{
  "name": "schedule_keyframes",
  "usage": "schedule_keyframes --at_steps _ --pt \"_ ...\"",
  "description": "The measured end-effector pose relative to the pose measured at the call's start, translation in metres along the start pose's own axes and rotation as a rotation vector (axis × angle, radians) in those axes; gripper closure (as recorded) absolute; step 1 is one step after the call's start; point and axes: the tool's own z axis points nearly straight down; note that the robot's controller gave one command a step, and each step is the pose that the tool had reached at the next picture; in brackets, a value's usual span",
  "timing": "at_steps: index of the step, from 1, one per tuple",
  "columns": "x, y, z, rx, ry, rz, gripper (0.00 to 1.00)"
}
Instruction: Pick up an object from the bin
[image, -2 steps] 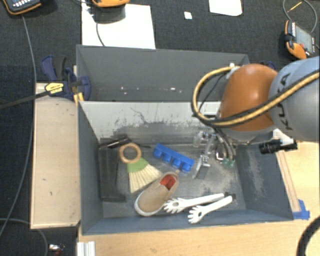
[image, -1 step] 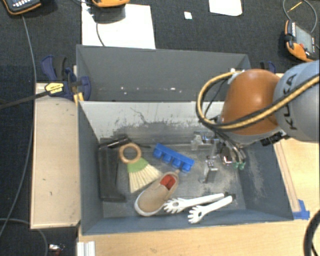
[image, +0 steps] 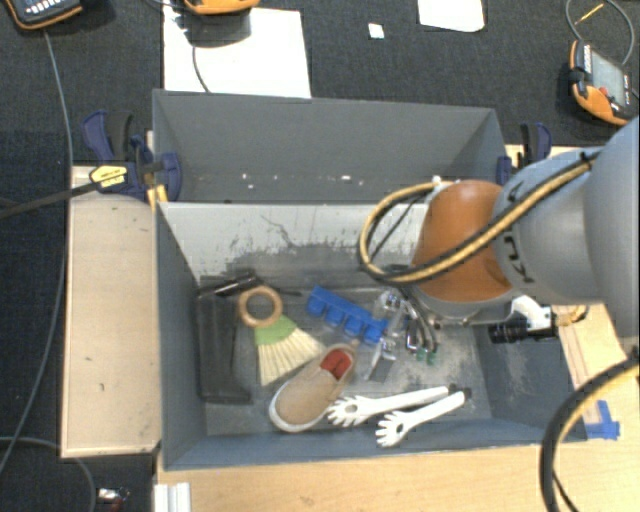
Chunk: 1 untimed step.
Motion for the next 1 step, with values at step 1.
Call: schedule_keyframes --at_steps 1 --pt "-0.0094 0.0055 0.0084 0.002 -0.001 -0.075 0.0"
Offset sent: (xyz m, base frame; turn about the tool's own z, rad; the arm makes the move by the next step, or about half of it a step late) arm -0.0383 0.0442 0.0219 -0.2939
